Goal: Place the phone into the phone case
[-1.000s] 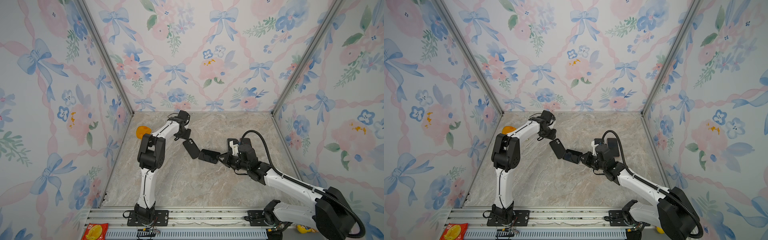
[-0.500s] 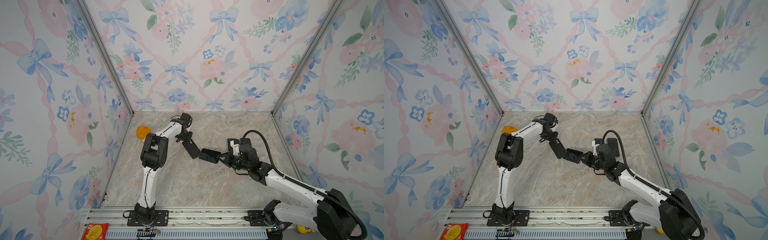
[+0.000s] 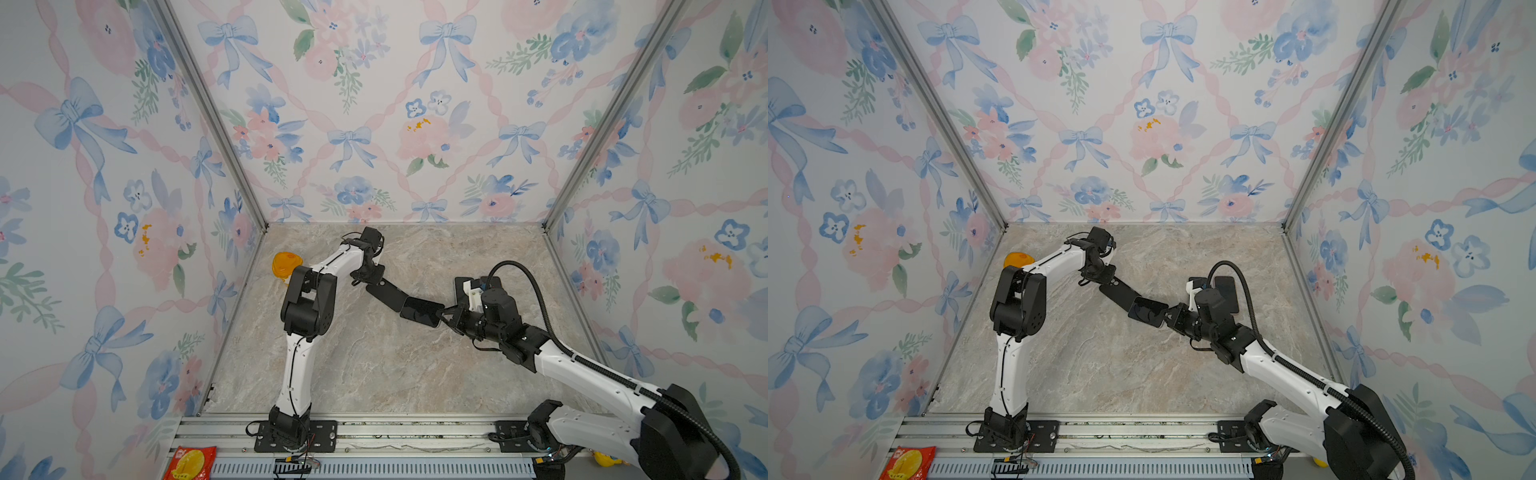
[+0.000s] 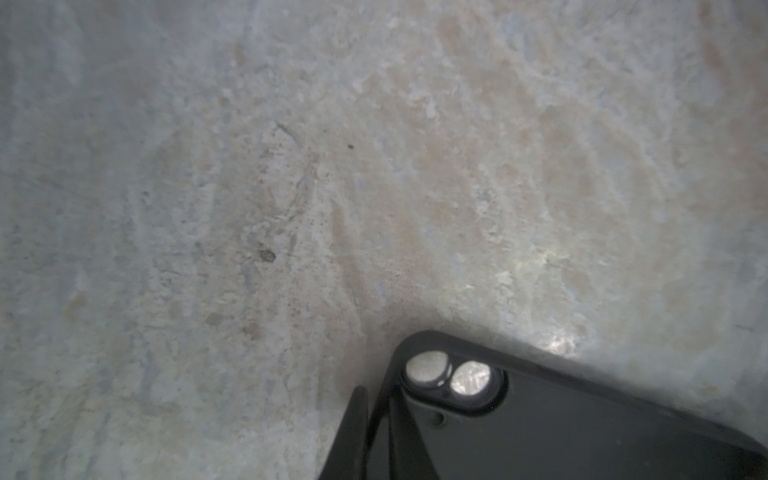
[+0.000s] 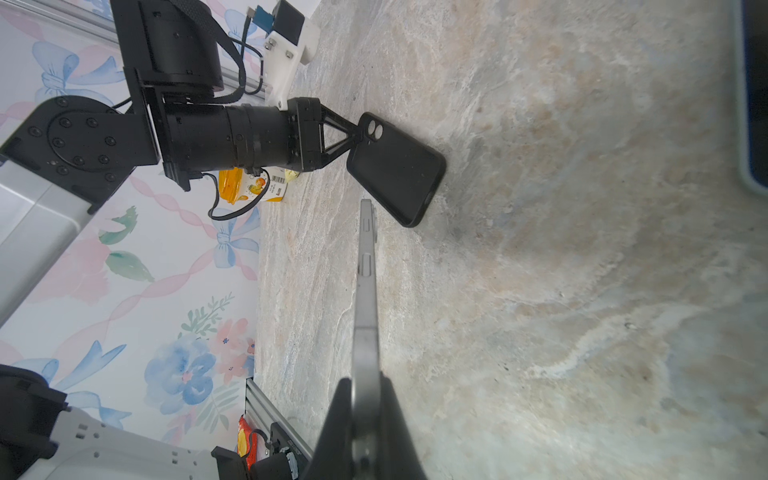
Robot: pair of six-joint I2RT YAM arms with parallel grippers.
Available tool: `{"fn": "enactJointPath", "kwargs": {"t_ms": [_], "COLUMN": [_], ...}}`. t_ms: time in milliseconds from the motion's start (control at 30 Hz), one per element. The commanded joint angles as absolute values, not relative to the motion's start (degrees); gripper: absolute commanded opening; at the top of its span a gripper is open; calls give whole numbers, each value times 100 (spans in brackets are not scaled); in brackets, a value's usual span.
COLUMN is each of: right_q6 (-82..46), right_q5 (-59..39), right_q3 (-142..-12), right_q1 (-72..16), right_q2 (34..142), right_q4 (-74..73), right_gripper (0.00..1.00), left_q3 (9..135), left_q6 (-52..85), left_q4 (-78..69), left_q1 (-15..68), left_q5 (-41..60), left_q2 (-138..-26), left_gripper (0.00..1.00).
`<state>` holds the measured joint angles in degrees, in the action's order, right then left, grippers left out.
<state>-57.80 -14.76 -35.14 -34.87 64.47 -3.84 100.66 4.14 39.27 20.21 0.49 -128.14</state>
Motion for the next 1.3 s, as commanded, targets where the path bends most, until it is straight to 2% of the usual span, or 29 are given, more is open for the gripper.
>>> {"fn": "enactJointPath", "kwargs": {"t_ms": [0,367,833,1267], "right_q6": [-5670,-5409,-4825,-4931], "right_q5": [-1478,-1815,-2246,-2491], "right_q3": [-3613,-3597,-3701,-3646], "right_q1": [-3437,-3302,-2927,-2977], "right_q2": [6272,5990,5425,5574], "right_q4": [-545,-570,310,183], "right_gripper": [0,0,0,0], "left_q3": [9848,9157,7516,6441], "left_q6": [476,989,2771,3483], "left_q4": [4087,4069,3762,3237], "left_q1": [2026,2287,2898,3308], "left_q5": [103,189,125,80], "left_q2": [-12611,-11942,-10601,-9839], "left_gripper": [11,8,5,5]}}
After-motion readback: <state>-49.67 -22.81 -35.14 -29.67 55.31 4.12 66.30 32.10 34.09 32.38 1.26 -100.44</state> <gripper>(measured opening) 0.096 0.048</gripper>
